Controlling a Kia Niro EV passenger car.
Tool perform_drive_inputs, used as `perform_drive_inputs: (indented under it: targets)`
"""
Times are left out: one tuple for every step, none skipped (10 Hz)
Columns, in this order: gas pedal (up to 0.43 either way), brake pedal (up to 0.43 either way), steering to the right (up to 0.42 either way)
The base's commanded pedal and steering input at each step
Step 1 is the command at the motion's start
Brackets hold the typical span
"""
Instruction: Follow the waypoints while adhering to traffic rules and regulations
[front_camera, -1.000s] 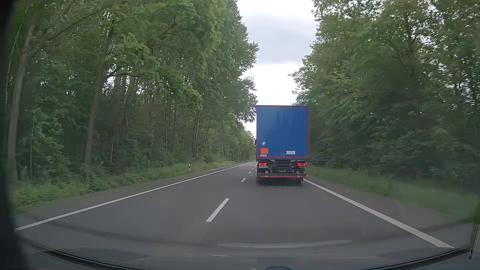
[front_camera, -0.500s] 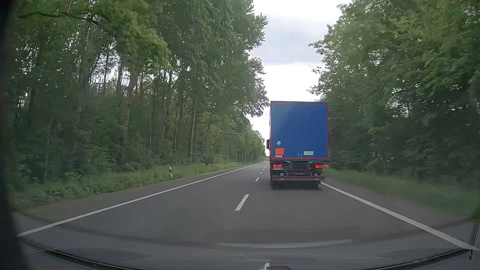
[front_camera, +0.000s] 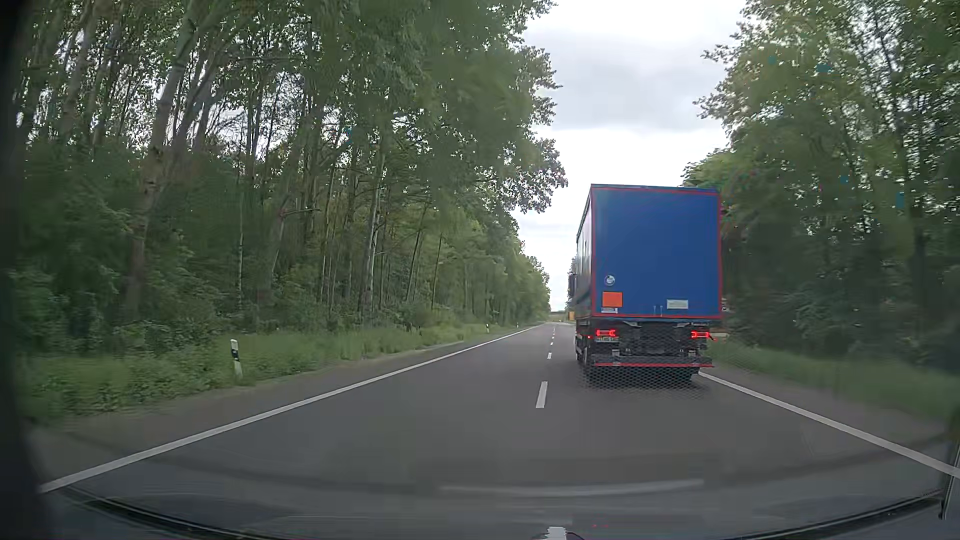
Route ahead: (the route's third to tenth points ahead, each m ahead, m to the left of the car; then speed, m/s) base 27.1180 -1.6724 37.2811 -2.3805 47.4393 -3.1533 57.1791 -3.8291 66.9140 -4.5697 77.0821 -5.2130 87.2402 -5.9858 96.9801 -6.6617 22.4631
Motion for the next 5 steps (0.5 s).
perform_drive_inputs:
  targets:
    - [0.642,0.0,-0.006]
    - [0.65,0.0,-0.004]
    - [0.661,0.0,0.0]
    - [0.661,0.0,0.002]
    - [0.669,0.0,0.005]
